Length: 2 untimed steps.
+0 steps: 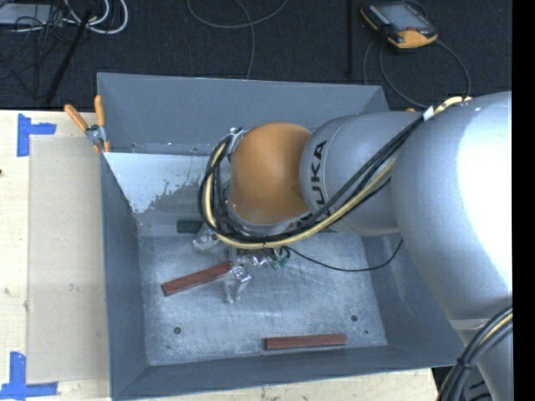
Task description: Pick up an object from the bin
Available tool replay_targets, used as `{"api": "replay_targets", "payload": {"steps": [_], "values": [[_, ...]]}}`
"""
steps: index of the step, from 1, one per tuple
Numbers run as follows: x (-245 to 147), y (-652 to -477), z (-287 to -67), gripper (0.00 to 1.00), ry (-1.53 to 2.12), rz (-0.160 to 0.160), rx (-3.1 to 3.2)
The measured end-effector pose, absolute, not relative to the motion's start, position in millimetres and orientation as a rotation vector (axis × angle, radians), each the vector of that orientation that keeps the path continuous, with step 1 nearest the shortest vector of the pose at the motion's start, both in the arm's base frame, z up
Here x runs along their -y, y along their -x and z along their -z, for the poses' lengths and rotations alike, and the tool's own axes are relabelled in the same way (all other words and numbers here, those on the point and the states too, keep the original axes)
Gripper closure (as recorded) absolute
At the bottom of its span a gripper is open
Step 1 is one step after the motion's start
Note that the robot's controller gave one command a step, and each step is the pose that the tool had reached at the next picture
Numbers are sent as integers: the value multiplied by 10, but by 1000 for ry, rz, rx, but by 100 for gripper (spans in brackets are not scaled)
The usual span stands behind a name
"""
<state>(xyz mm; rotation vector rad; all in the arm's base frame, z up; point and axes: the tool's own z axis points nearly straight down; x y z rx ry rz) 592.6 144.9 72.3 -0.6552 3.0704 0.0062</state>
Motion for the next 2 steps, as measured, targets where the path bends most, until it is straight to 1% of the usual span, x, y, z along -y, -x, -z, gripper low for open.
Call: {"api": "replay_targets", "payload": {"steps": [1, 2], "values": [[-1462, -5798, -763, 100, 396, -2, -3100], [-1462, -5798, -763, 100, 395, -2, -3100]]}}
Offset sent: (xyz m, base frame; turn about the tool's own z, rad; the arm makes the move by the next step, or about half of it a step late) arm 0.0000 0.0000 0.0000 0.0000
